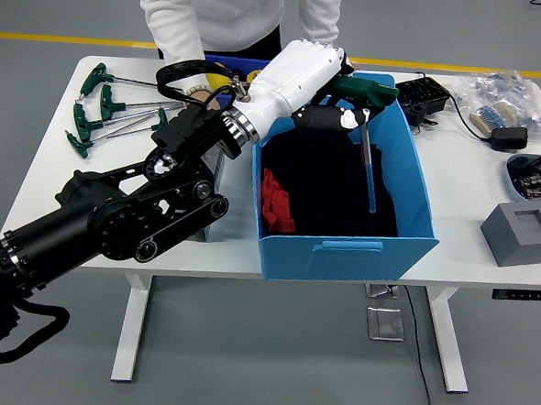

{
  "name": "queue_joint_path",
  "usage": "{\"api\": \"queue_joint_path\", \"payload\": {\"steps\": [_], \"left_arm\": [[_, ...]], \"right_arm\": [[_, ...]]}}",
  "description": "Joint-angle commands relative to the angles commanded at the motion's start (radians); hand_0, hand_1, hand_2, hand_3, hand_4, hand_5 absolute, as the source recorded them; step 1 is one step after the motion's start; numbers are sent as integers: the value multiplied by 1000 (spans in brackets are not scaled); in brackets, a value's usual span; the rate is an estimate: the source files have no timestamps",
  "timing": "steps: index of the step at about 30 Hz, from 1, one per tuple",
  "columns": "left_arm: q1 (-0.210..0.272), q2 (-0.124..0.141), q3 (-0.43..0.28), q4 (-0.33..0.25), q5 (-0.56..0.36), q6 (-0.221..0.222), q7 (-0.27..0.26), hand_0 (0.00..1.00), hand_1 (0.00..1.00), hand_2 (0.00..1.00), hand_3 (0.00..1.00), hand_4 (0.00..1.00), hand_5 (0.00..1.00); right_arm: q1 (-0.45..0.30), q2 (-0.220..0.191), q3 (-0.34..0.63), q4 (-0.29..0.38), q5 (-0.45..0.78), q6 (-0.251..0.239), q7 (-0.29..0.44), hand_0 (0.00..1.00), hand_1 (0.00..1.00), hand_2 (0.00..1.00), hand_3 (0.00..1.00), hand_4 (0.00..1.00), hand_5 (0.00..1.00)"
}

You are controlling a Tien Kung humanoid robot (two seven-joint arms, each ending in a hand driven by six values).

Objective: Lift tool from toolbox,place it in box,lift tool from toolbox,place it in box

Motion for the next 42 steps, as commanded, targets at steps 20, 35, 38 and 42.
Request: {"api": "queue_joint_path", "payload": {"steps": [20, 35, 38, 42], "left_arm": [[-103, -6, 163, 267, -110, -67, -105, 336, 380, 458, 525, 699, 496], [-125, -6, 148, 242, -107, -73, -139, 361, 468, 514, 568, 704, 482], [-123, -6, 141, 238, -87, -73, -136, 363, 475, 512, 575, 710, 484], [-113, -6, 122, 228, -3, -94, -112, 363, 475, 512, 575, 710, 484]], "right_arm": [[28, -8, 25, 9, -55, 11, -16, 678, 611, 674, 537, 787, 599], [40, -14, 41, 10, -85, 16, -22, 674, 610, 674, 537, 788, 600], [37, -15, 41, 10, -83, 15, -21, 672, 608, 674, 539, 789, 599], [33, -15, 40, 9, -77, 14, -20, 672, 608, 674, 539, 789, 599]]}}
